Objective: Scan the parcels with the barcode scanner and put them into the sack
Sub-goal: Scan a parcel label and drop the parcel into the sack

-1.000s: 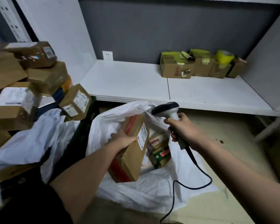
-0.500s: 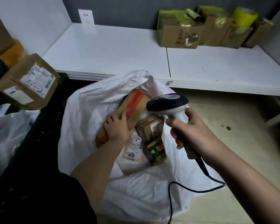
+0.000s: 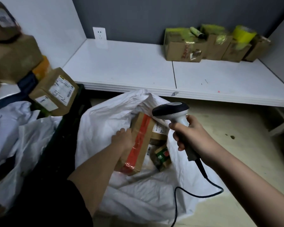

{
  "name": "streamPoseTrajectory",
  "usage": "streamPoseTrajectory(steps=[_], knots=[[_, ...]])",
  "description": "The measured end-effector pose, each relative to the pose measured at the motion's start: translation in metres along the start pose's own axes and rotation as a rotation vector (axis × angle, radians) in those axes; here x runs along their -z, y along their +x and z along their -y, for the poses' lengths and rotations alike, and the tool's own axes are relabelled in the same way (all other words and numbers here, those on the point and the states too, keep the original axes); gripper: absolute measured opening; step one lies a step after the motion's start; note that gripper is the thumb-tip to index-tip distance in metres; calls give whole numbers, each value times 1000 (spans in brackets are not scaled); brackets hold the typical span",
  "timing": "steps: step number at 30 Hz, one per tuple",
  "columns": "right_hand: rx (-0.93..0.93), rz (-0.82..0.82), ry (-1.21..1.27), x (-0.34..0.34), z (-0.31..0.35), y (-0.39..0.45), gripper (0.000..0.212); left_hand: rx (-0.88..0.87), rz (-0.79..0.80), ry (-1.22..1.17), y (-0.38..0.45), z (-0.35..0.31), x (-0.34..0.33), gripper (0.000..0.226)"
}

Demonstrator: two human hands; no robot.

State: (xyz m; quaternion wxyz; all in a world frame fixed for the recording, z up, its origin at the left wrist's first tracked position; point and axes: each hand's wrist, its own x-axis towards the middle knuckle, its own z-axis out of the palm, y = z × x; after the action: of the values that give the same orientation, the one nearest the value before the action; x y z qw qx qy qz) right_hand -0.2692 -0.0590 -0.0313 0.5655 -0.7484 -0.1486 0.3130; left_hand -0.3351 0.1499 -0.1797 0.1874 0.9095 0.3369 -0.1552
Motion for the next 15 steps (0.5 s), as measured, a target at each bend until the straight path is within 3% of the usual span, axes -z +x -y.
streamPoseTrajectory(steps=[7,15], knots=[[36,83,164,-41,63,-46,19,-42,-148,1,-101,32,91,33],[136,234,240,-119,125,-128,13,-17,-471,-22,-230,97,186,31]])
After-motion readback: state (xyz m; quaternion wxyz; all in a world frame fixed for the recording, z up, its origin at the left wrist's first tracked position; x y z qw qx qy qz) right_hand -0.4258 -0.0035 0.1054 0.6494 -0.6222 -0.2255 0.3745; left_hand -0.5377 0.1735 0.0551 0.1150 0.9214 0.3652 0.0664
